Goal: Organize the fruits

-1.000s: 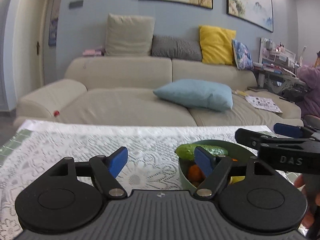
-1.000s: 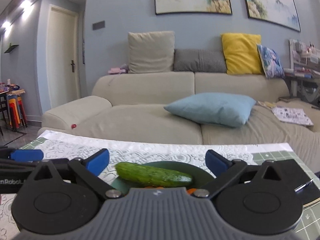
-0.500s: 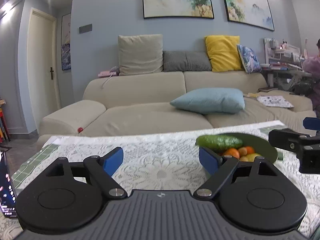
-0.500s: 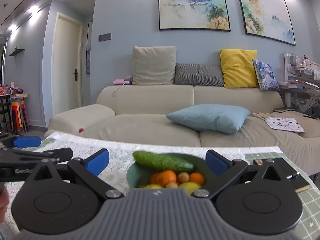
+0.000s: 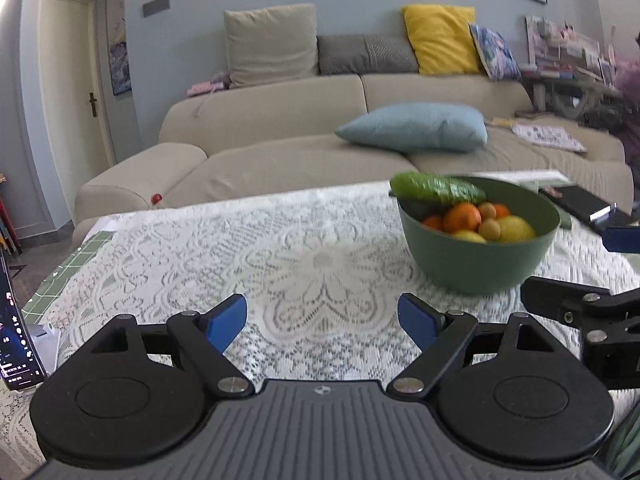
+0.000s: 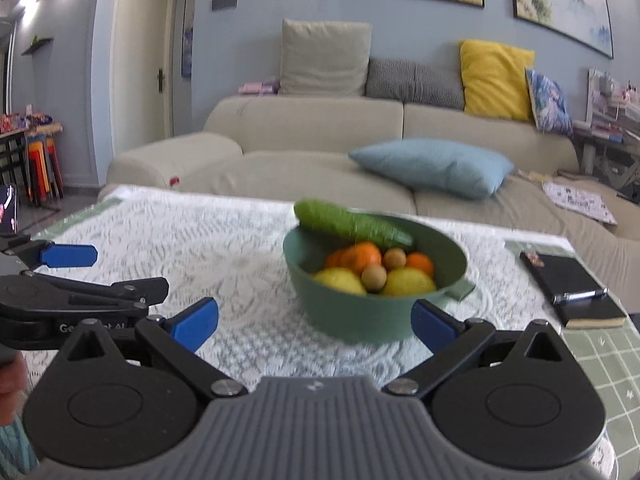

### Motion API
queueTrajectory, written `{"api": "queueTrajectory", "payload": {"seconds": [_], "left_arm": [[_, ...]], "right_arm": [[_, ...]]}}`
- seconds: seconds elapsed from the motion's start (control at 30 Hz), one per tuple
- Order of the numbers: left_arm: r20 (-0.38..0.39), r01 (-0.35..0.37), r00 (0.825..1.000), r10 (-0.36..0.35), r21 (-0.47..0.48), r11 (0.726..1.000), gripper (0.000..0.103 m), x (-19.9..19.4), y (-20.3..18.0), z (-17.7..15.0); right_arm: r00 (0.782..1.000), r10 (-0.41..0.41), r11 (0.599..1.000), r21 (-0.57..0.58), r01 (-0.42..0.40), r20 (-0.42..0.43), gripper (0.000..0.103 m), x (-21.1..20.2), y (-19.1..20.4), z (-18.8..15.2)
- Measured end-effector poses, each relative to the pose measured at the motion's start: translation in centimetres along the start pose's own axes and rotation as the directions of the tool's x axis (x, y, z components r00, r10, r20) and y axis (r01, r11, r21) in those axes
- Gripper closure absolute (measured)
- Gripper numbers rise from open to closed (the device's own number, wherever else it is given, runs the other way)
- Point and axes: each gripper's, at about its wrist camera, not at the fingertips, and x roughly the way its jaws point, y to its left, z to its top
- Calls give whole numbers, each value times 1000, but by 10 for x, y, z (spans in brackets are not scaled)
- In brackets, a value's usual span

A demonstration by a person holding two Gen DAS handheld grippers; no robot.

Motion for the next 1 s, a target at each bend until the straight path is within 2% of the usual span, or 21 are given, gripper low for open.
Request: {"api": "queueTrajectory", "payload": {"seconds": [0.53,1.0], "left_arm": [[-69,10,998,-11,-14,1000,3,10,5,-6],[-75,13,997,-14,-13,1000,3,8,6,-4]], "right_arm": [[1000,-2,1000,24,2,-20,4,4,-2,0],[999,8,999,32,-7,-33,4,8,-1,-1]]}}
